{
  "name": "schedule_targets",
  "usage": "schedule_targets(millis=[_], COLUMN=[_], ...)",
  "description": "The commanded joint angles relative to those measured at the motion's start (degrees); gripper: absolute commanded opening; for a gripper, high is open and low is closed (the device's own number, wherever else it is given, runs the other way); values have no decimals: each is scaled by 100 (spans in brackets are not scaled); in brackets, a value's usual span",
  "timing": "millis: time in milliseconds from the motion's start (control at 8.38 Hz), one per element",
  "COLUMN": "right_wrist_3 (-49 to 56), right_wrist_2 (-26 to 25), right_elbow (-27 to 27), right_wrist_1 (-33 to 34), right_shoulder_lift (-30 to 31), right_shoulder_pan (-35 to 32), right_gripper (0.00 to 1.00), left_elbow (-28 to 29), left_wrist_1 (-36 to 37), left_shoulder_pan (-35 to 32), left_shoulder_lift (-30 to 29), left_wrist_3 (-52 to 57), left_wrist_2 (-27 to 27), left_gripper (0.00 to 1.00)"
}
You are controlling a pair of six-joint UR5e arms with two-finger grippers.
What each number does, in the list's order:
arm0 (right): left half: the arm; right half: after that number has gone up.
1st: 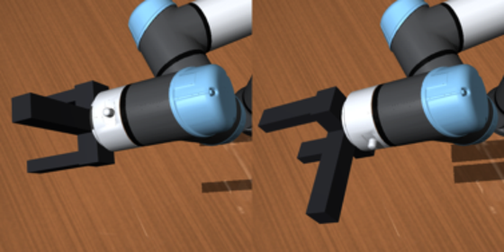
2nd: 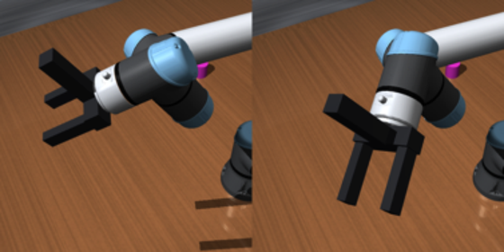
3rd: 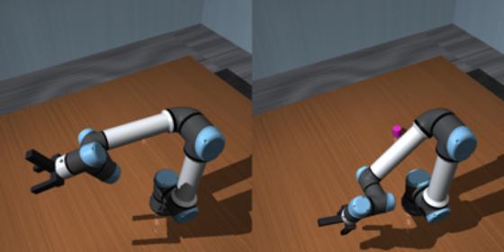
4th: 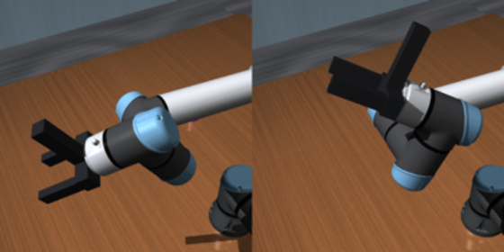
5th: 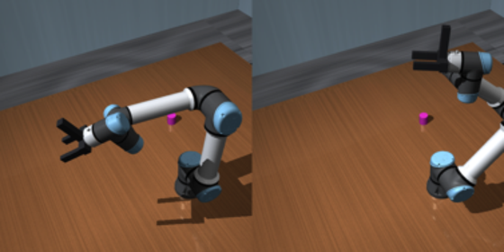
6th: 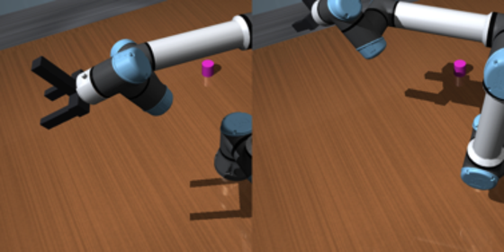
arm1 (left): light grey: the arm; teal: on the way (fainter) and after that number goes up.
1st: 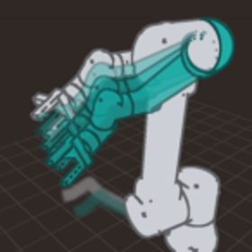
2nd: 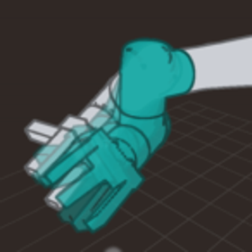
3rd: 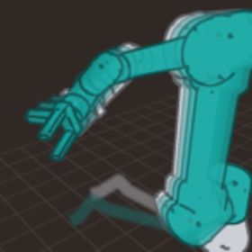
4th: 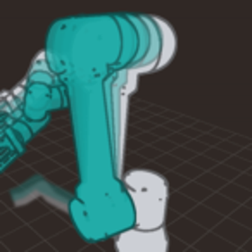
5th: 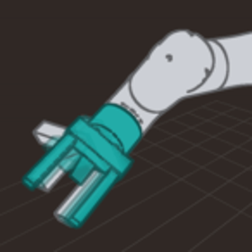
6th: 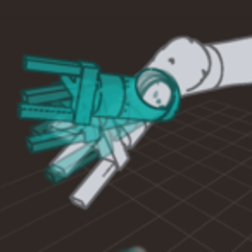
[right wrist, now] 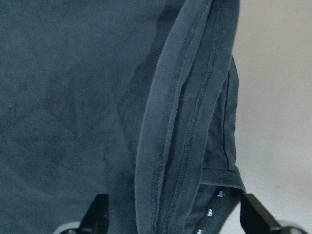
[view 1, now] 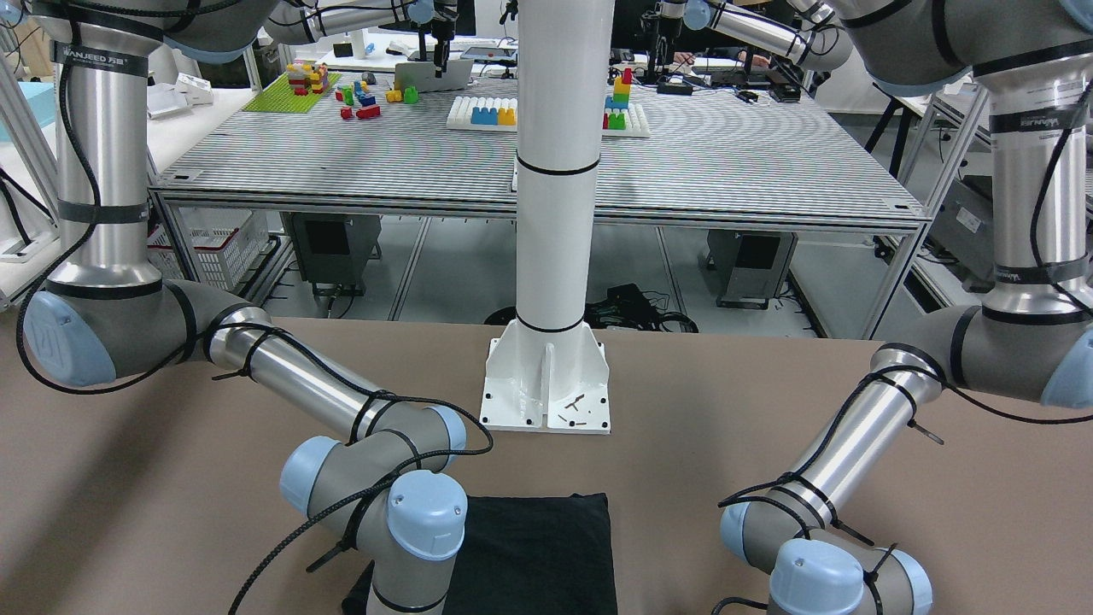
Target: Fold clothes
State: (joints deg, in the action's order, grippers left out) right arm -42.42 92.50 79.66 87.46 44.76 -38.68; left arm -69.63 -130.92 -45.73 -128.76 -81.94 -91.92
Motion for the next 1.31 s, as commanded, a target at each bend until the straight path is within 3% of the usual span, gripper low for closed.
schedule_targets(millis=[0, 358, 596, 716, 954, 1193], right_wrist_3=[-109, 695, 2100, 2445, 1803, -342], right_wrist_2=[-39, 31, 215, 938, 1192, 1296], right_elbow=[-766, -803, -768, -576, -191, 739], right_wrist_1=[-815, -1152, -1990, -2344, -1090, -408], right_shoulder_lift=[-134, 234, 1284, 1586, 994, 912], right_shoulder_pan=[-8, -436, -1121, -1403, -1397, -1179], right_gripper=[95, 95, 95, 95, 95, 94], left_elbow=[-33, -16, -24, -77, -77, -86], left_wrist_1=[5, -4, -4, 5, 5, 5], left_shoulder_pan=[11, 38, 47, 90, 117, 117], left_shoulder_lift=[26, 26, 26, 35, 27, 26], left_wrist_3=[-68, -59, -67, -120, -120, -120], left_wrist_2=[16, 25, 33, 86, 139, 130], left_gripper=[94, 94, 94, 94, 94, 94])
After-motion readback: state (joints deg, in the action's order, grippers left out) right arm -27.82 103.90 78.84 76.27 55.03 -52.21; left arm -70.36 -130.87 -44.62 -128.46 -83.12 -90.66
